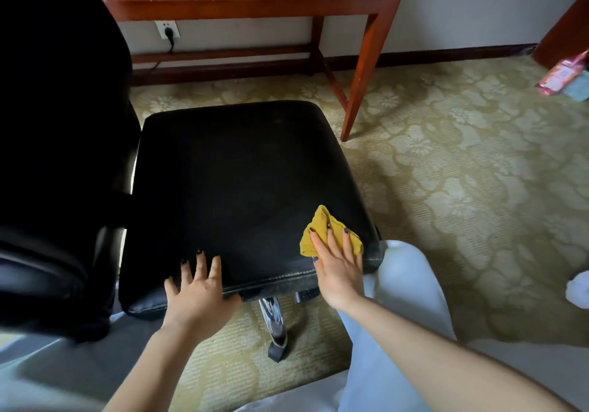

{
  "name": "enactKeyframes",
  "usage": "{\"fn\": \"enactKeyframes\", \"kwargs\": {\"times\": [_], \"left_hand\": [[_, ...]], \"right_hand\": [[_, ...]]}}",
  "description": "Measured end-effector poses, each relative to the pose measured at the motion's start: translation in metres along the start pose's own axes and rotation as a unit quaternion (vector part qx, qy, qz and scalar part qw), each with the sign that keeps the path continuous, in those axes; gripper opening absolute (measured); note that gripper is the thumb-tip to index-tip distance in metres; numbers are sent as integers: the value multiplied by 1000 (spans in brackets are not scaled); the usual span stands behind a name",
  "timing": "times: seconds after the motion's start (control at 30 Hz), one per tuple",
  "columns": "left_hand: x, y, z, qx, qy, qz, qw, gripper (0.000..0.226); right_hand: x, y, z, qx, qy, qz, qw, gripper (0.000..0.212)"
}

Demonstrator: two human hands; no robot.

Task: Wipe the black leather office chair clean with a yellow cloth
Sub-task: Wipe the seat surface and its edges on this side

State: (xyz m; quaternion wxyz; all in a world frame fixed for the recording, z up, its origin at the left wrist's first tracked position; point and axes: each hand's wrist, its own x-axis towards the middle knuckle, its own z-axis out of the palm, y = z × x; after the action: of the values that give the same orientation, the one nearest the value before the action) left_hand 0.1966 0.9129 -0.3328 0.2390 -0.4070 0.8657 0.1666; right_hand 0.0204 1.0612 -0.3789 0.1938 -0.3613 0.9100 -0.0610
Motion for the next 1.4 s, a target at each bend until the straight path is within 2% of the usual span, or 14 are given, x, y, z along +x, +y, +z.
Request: {"fn": "enactKeyframes", "kwargs": {"times": [0.3,0.43,0.77,0.93,1.0,1.07,1.17,1.3,1.4], "left_hand": [[-5,-2,20,47,-6,-8,999,86],[-4,-4,16,56,-12,3,998,85],[0,-3,10,88,-35,12,995,89],[-1,-4,11,100,-38,17,994,91],[-1,-5,10,101,-42,20,994,92],[0,-4,10,102,-45,21,994,93],[0,-3,10,107,-46,22,993,94],[2,-4,11,119,-40,22,992,94],[2,-4,14,133,-28,19,991,95]], "right_hand": [[2,-64,12,-45,-44,-141,988,53],[4,-59,8,-36,-30,-185,982,52],[-1,38,2,70,115,-16,991,47],[16,71,-16,168,31,180,969,50],[25,77,-25,225,13,228,947,49],[29,75,-27,234,13,255,938,48],[18,51,-14,193,66,260,944,49],[-12,20,10,158,140,171,962,51],[-24,7,24,134,161,114,971,51]]}}
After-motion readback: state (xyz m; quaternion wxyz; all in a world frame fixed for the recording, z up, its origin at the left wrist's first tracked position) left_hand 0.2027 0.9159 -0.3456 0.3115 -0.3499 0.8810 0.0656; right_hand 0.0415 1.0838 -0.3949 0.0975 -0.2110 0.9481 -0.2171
